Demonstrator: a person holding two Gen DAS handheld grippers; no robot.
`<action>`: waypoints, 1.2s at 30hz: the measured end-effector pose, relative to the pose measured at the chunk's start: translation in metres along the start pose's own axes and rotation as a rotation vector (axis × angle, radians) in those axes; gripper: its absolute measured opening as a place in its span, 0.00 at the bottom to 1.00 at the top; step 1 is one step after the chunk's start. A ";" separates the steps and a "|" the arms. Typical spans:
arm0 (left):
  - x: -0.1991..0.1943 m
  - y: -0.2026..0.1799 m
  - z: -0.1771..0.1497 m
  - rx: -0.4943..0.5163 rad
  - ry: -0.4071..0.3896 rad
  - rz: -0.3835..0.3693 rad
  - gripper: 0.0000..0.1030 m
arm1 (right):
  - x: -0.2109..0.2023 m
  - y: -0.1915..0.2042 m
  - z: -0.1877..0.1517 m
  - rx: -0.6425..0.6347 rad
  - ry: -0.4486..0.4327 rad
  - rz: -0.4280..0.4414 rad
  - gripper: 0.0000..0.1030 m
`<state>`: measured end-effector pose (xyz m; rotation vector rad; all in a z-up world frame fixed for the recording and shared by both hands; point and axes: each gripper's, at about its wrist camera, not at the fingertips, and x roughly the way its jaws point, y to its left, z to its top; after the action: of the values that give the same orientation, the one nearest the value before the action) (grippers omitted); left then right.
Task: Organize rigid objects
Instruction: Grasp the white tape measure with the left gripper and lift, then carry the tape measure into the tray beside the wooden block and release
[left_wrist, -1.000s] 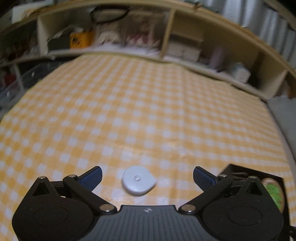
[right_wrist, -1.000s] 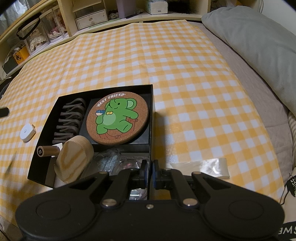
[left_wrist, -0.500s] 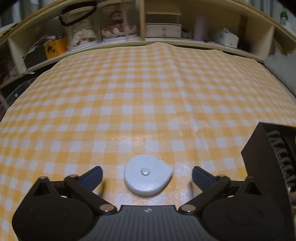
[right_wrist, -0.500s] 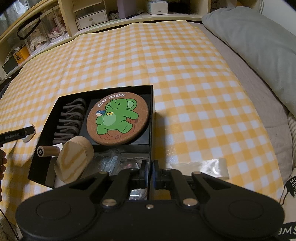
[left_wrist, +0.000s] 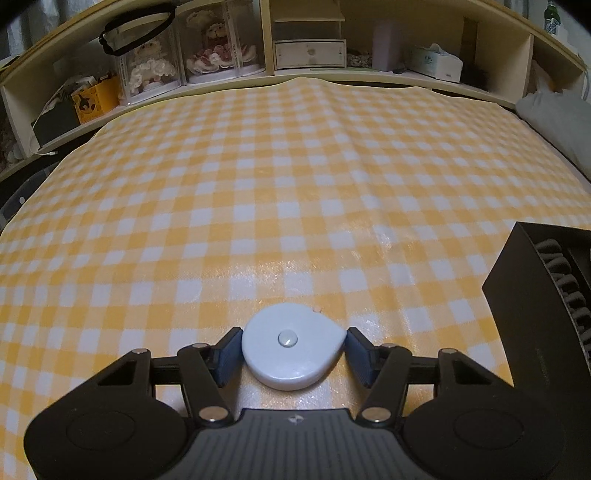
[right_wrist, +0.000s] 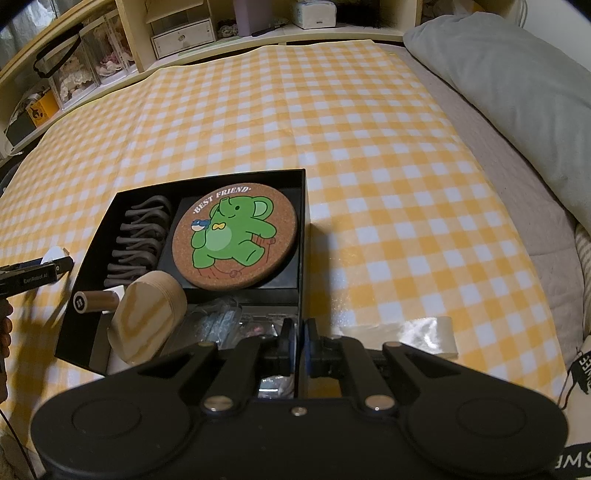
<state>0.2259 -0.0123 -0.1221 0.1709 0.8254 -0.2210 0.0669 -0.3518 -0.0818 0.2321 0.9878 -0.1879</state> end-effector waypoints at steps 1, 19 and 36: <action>-0.001 0.000 0.000 -0.002 0.002 0.000 0.59 | 0.000 0.000 0.000 0.000 0.000 0.000 0.06; -0.113 -0.049 0.022 -0.009 -0.150 -0.288 0.59 | 0.000 0.000 0.000 0.007 -0.003 0.002 0.05; -0.127 -0.123 -0.024 0.173 -0.003 -0.464 0.59 | -0.001 0.000 0.000 0.007 -0.003 0.002 0.05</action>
<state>0.0938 -0.1088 -0.0518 0.1387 0.8349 -0.7295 0.0667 -0.3520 -0.0813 0.2392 0.9841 -0.1896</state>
